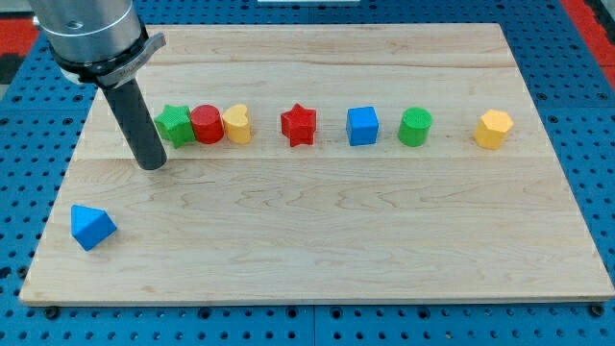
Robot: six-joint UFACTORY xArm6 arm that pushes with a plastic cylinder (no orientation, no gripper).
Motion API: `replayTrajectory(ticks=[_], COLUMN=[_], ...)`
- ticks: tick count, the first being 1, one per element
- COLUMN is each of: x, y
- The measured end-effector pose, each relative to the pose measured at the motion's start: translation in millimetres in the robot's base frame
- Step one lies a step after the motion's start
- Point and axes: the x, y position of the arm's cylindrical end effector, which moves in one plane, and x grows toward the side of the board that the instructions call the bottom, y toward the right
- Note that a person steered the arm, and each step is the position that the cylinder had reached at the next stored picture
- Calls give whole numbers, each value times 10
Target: Push the blue triangle towards the center left side
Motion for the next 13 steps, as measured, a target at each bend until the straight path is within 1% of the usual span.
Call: replayTrajectory(ticks=[1,2,3,4,5,7,9,10,11,13], x=[365,990,1197,1208,1063,650,607,516,149,248], y=[75,142,-122,-723,-755,-505,-9,37,-264,-459])
